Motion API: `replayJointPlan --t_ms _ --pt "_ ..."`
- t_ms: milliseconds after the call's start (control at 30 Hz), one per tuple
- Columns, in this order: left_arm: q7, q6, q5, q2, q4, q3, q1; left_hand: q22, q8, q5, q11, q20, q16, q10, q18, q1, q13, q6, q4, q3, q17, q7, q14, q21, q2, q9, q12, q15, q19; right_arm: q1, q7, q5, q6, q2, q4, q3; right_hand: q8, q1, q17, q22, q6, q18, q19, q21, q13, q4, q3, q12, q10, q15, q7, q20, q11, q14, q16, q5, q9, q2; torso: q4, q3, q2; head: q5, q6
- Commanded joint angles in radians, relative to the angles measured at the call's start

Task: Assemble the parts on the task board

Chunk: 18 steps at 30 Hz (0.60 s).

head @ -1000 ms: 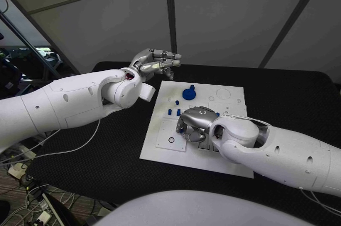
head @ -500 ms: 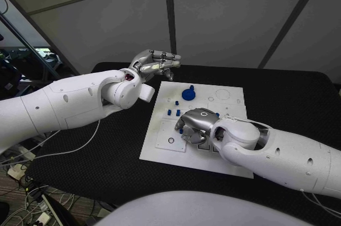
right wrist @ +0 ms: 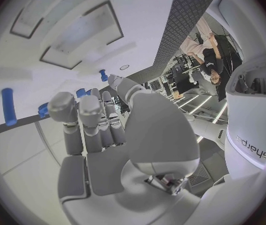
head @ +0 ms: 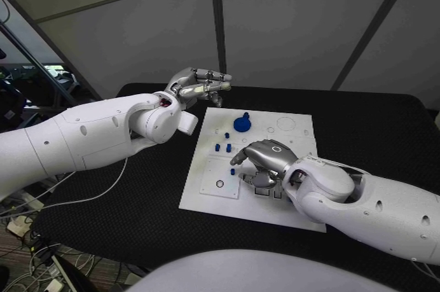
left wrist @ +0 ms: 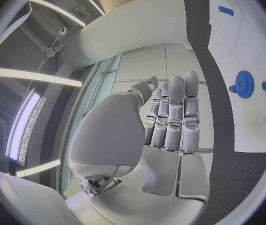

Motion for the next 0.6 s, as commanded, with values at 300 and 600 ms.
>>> replayJointPlan --t_ms 300,600 --pt "-0.001 0.019 0.003 -0.002 -0.002 -0.003 0.001 -0.002 -0.004 0.001 0.002 0.001 -0.006 -0.008 -0.013 -0.003 0.001 -0.007 0.0 -0.004 -0.002 -0.001 -0.006 -0.003 0.009 0.0 0.005 0.001 -0.008 0.006 -0.006 0.042 -0.09 -0.101 0.081 0.102 0.008 0.011 0.002 0.006 0.024 0.015 0.014 0.002 0.002 0.007 -0.009 0.038 0.011 -0.009 0.006 -0.006 -0.012 0.004 0.008 0.008 0.003 0.007 -0.0029 -0.0001 -0.001 -0.028 0.027" --pt "-0.003 0.025 0.003 0.003 -0.002 -0.012 0.001 -0.002 -0.003 0.001 0.002 0.001 -0.006 -0.009 -0.013 -0.002 0.002 -0.006 -0.001 -0.005 -0.002 -0.002 -0.006 -0.004 0.009 0.0 0.006 0.001 -0.008 0.04 -0.058 0.069 0.062 -0.19 0.089 0.148 0.01 0.006 0.014 0.02 0.047 0.01 0.034 0.016 -0.001 0.014 -0.013 0.068 0.032 -0.015 0.002 -0.012 -0.02 0.017 0.028 -0.002 0.005 -0.003 -0.004 -0.001 -0.002 -0.043 0.04"
